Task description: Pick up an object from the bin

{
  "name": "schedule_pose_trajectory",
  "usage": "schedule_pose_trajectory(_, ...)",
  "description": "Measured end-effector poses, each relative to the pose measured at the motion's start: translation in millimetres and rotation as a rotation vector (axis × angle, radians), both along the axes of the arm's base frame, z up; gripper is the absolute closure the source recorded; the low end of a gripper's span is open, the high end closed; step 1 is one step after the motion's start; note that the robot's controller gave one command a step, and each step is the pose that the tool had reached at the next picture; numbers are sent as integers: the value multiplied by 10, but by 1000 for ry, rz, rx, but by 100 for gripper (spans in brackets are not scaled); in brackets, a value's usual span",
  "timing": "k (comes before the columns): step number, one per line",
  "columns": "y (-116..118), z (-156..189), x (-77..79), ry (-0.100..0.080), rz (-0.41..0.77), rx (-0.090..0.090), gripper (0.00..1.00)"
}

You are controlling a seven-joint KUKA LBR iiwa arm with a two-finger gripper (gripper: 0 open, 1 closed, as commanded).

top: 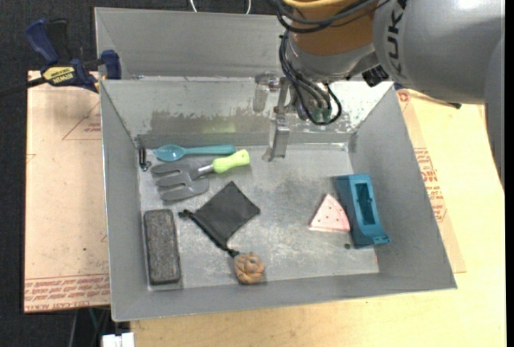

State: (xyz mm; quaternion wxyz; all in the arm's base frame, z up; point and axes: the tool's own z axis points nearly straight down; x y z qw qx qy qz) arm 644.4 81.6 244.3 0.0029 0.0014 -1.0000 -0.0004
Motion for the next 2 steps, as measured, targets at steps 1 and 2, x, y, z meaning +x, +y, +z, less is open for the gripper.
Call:
schedule_pose_trajectory(1, -3, 55, 11, -8, -2, 1, 0)
schedule_pose_trajectory(2, 165, -262, -244, -8, 9, 1, 0)
